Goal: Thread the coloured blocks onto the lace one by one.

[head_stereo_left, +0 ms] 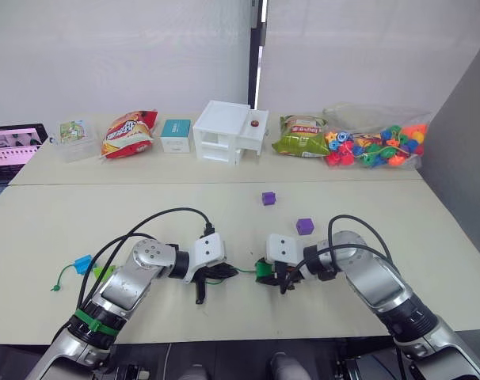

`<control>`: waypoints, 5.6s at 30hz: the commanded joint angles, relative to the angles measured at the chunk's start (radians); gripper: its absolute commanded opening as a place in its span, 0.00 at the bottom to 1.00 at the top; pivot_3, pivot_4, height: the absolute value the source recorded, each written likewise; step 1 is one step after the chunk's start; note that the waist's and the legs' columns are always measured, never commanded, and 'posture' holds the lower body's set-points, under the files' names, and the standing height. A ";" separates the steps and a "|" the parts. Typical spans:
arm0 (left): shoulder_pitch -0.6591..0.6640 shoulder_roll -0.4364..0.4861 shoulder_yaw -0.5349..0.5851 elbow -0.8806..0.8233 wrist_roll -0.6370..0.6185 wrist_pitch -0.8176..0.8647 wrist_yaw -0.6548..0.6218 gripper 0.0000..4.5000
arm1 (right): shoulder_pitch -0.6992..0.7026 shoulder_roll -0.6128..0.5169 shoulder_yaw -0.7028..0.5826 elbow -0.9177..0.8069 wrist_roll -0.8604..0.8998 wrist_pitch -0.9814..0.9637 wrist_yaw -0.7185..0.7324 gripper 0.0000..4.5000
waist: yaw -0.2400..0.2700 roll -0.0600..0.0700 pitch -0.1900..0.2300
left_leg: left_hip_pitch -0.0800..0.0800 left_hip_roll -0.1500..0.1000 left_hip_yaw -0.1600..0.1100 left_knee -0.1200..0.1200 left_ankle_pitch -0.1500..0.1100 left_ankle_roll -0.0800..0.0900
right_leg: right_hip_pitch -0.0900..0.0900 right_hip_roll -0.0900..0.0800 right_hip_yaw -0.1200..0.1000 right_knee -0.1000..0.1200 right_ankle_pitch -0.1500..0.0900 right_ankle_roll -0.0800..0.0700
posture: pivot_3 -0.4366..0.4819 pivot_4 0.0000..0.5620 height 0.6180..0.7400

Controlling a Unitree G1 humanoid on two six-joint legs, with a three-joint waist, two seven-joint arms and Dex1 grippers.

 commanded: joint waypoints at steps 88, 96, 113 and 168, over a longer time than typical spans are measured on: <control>-0.043 0.090 0.032 0.025 0.021 -0.055 -0.128 0.27 | 0.118 -0.191 -0.125 -0.204 0.179 0.056 -0.039 0.00 | -0.005 0.000 0.000 | -0.002 0.000 0.000 0.000 0.000 0.000 | -0.002 0.000 0.000 0.000 0.000 0.000 | 0.48 0.27 1.00; 0.108 0.470 0.199 0.349 0.093 -0.331 -0.174 0.27 | 0.130 -0.238 -0.151 -0.245 0.209 0.095 -0.037 0.00 | -0.011 0.000 0.001 | 0.000 0.001 0.001 -0.001 0.000 0.000 | -0.001 0.000 0.000 -0.001 0.000 0.000 | 0.48 0.27 1.00; 0.102 0.529 0.325 0.439 -0.029 -0.339 -0.226 0.72 | 0.101 -0.251 -0.126 -0.228 0.200 0.092 -0.024 0.00 | -0.024 0.005 0.001 | 0.000 0.001 0.002 -0.003 0.000 0.000 | -0.003 0.001 0.000 0.001 -0.001 0.000 | 0.48 0.27 1.00; -0.190 -0.111 -0.107 0.087 0.092 -0.038 -0.027 0.00 | -0.089 -0.153 0.069 -0.223 0.102 0.343 -0.094 0.00 | 0.003 0.001 0.002 | -0.004 -0.001 0.000 0.001 0.000 0.000 | -0.002 -0.001 -0.001 0.000 0.000 0.000 | 0.48 0.27 1.00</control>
